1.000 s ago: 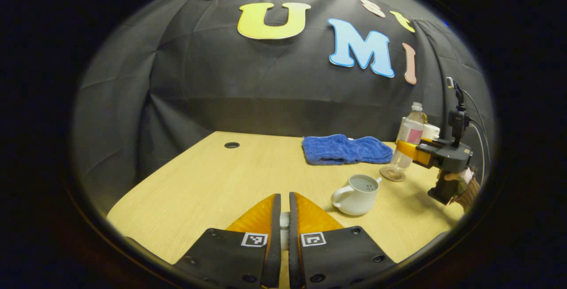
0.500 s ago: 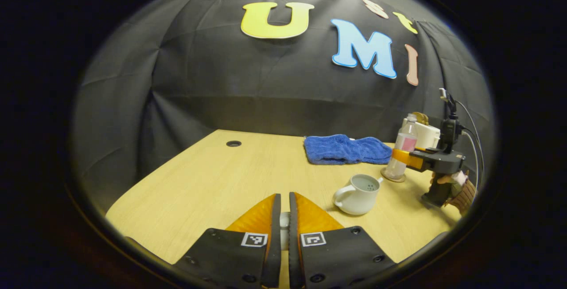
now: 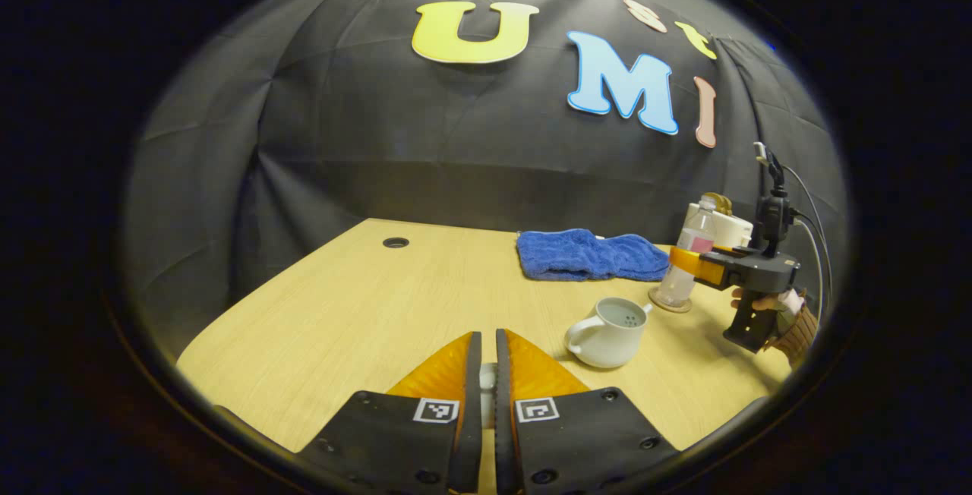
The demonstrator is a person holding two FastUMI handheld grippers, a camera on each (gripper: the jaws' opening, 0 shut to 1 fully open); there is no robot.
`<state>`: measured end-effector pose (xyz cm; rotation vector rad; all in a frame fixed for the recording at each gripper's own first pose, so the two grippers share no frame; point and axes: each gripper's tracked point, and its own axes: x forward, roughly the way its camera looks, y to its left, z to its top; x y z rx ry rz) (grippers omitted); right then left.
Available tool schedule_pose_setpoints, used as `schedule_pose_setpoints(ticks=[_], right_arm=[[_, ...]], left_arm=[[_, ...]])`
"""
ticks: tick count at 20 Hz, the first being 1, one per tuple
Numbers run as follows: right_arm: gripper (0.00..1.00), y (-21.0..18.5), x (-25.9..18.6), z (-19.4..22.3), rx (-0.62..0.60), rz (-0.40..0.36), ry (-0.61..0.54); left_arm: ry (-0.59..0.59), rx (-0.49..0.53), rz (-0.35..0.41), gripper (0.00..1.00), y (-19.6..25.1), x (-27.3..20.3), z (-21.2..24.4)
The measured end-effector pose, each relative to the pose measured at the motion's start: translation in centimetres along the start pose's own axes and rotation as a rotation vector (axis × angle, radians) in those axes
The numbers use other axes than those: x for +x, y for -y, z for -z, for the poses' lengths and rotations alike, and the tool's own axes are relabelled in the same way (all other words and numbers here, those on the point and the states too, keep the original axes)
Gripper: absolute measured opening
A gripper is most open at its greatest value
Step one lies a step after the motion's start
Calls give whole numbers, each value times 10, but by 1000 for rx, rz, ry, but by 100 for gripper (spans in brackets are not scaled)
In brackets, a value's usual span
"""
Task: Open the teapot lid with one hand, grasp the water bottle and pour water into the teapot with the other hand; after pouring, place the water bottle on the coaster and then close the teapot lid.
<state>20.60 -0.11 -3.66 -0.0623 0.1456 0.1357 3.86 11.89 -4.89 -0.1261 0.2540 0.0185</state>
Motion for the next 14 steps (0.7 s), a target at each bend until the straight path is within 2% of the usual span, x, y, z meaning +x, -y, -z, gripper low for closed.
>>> schedule_pose_setpoints(ticks=[4,8,14], right_arm=[[91,11,-10,-5,45,21,9],[91,29,-32,-19,27,40,31],[91,13,-34,-23,33,-32,14]], left_arm=[[1,5,7,13,1,-1,-1],[9,13,12,14,1,-2,-4],[17,9,41,13,4,-4,-9]])
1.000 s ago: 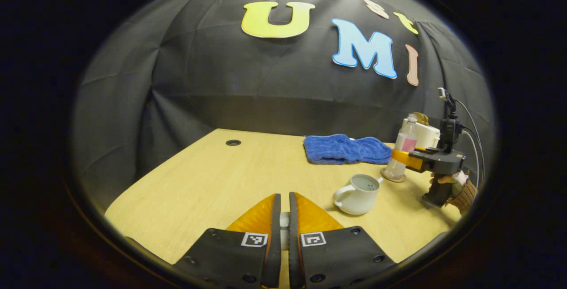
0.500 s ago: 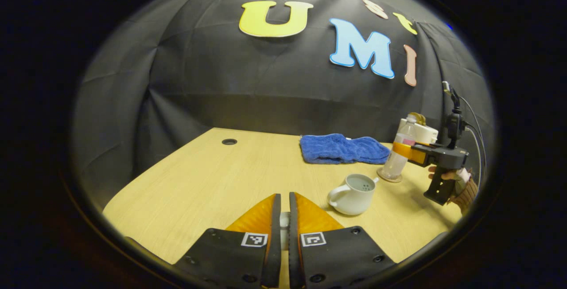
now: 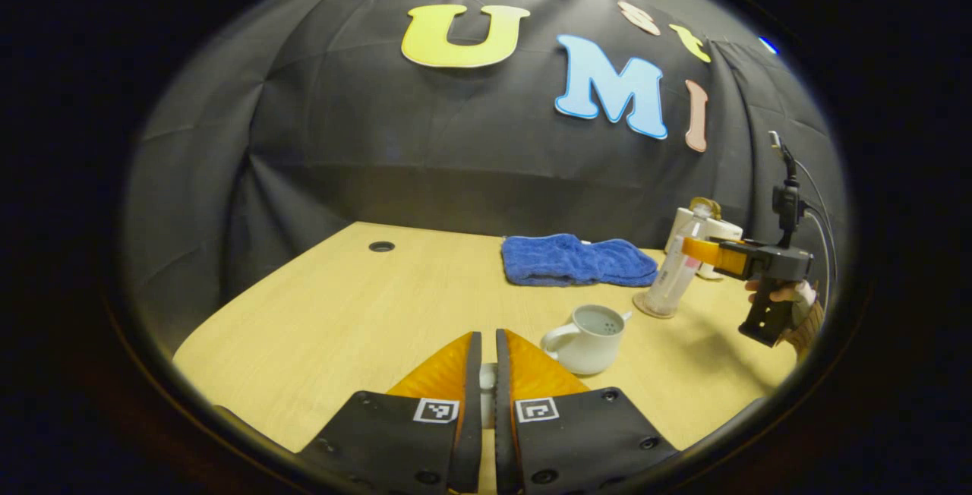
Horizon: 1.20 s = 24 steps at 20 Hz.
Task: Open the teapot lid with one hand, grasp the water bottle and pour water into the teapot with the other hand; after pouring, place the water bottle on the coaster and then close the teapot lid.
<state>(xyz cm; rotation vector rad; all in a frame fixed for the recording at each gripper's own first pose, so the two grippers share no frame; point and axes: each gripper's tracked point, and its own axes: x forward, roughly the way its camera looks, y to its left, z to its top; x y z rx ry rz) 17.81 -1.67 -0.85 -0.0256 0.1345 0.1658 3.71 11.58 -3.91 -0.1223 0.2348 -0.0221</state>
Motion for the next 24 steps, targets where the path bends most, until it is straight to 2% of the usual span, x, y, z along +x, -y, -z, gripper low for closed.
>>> schedule_pose_setpoints(ticks=[7,11,14,20,24], right_arm=[[91,-4,-8,2,7,-32,-10],[92,-5,-26,-1,40,-59,-14],[92,-1,-45,-2,29,-68,-19],[92,26,-83,-21,-43,-30,2],[91,63,-102,-26,-3,13,-12]], left_arm=[[23,21,-8,14,3,-2,-18],[44,21,35,13,22,8,-33],[60,11,94,14,46,21,-40],[64,41,164,14,89,54,-45],[64,43,188,14,108,70,-49]])
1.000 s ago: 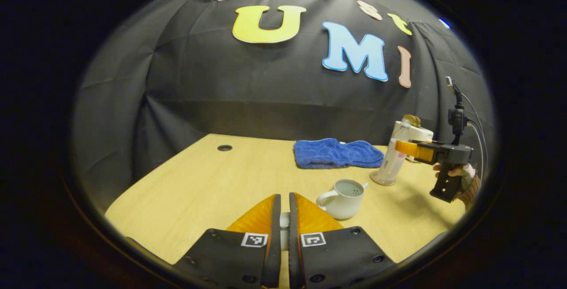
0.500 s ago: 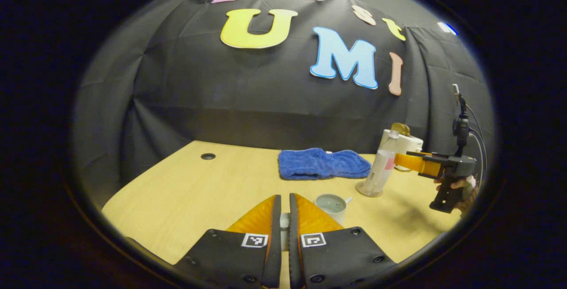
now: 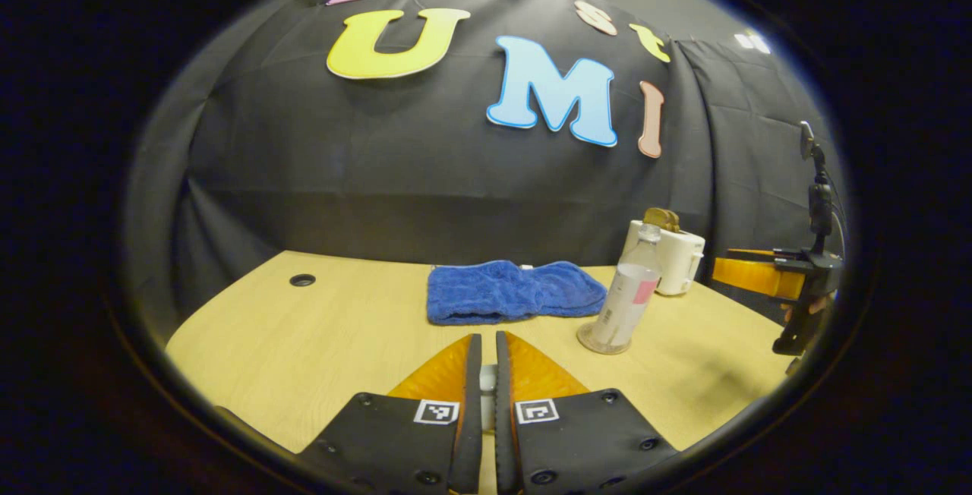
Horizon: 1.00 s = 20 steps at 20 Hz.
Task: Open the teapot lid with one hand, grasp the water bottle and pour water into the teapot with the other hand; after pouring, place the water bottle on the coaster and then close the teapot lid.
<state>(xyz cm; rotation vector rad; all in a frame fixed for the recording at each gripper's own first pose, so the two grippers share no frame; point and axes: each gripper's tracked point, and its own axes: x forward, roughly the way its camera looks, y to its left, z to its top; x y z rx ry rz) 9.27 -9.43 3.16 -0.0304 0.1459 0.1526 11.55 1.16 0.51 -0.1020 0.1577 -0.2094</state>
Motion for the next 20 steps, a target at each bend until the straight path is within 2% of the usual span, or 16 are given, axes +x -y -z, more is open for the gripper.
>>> schedule_pose_setpoints(ticks=[6,10,16,20], right_arm=[[91,72,-16,9,82,91,-17],[91,110,-26,15,64,149,-21],[91,118,-26,24,63,140,-34],[91,112,-21,23,72,118,-30]], left_arm=[[-13,22,4,14,15,26,6],[-34,34,-15,14,19,41,19],[-32,78,-55,13,21,51,26],[-27,65,-67,14,21,51,26]])
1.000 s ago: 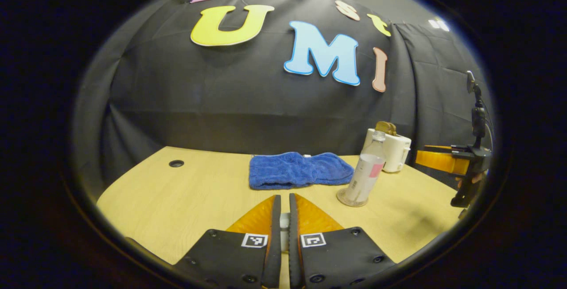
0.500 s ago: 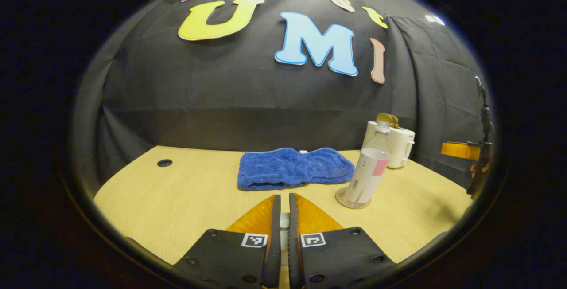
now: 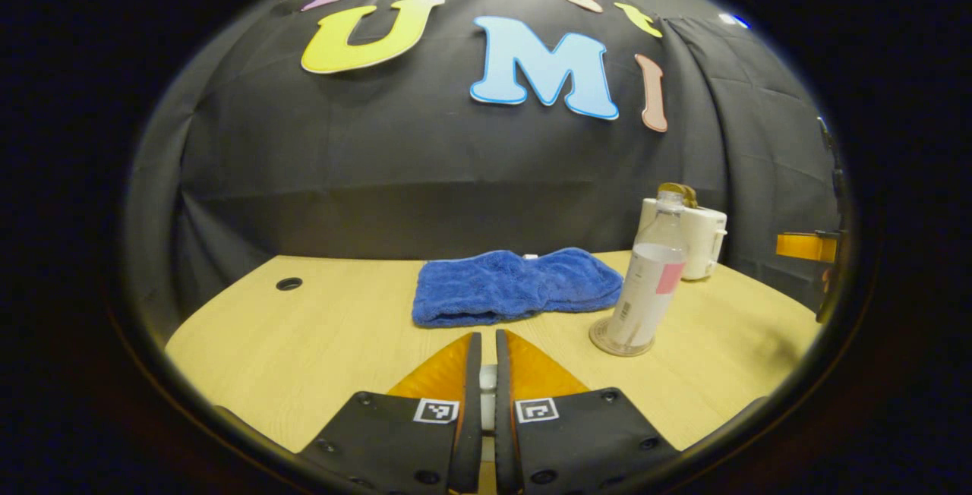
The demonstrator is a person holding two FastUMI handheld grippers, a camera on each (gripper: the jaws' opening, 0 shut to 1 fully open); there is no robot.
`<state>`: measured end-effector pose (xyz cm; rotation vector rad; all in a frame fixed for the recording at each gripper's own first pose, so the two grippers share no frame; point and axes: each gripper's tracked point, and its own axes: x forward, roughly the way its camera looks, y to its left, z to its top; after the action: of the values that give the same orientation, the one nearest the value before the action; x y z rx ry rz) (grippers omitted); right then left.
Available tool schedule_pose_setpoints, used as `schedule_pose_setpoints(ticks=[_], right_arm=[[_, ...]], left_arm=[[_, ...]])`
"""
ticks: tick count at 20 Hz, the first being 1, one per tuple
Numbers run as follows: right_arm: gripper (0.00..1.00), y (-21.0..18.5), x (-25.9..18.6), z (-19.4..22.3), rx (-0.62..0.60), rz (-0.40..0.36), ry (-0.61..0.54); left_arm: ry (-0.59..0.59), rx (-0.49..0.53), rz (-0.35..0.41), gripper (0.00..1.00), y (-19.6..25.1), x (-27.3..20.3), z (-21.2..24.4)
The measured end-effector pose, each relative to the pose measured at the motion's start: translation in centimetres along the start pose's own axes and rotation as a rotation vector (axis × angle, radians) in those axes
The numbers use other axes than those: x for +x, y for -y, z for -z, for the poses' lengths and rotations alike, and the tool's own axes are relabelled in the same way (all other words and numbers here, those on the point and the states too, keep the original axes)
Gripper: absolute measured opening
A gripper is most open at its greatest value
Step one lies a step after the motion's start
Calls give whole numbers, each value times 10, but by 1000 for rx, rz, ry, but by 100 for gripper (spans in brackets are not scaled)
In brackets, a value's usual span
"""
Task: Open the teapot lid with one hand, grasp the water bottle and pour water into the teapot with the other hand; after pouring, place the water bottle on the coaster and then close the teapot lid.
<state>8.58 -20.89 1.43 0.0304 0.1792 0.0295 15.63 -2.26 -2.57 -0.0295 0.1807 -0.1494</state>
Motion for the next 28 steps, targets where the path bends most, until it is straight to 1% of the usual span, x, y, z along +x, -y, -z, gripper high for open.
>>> schedule_pose_setpoints(ticks=[5,7,8,11,12,13,14,15,17,18,20,22,24,26,28], right_arm=[[91,-7,-2,-4,12,-18,2],[91,-11,-3,-1,20,-29,-4],[91,-13,-3,1,25,-36,-8],[91,-20,-7,-3,49,-58,-6],[91,-22,-9,-2,51,-61,-7],[92,-25,-9,-3,54,-66,-7],[92,-29,-12,-2,60,-75,-6],[92,-34,-17,-4,64,-85,-4],[92,-46,-21,-4,65,-106,1],[92,-54,-23,-4,64,-116,0],[92,-71,-29,-3,84,-153,5],[92,-87,-32,0,83,-177,7],[92,-100,-34,3,40,-180,11],[92,-115,-38,2,24,-187,27],[92,-123,-40,3,3,-165,52]], left_arm=[[-26,-15,-6,13,2,0,11],[-17,-26,8,18,7,-1,9],[-5,-30,2,22,6,-3,7],[34,-53,-8,22,2,-15,-8],[38,-63,-8,27,1,-20,-10],[41,-69,-12,27,-2,-25,-12],[44,-74,-14,21,-5,-32,-14],[46,-77,-13,27,-6,-39,-16],[46,-74,-12,27,-9,-53,-18],[46,-64,-15,23,-9,-60,-18],[49,-51,-15,27,-9,-73,-18],[54,-61,0,27,-4,-84,-18],[60,-60,6,27,-1,-90,-17],[64,-60,5,27,-1,-93,-15],[66,-66,6,27,0,-95,-13]])
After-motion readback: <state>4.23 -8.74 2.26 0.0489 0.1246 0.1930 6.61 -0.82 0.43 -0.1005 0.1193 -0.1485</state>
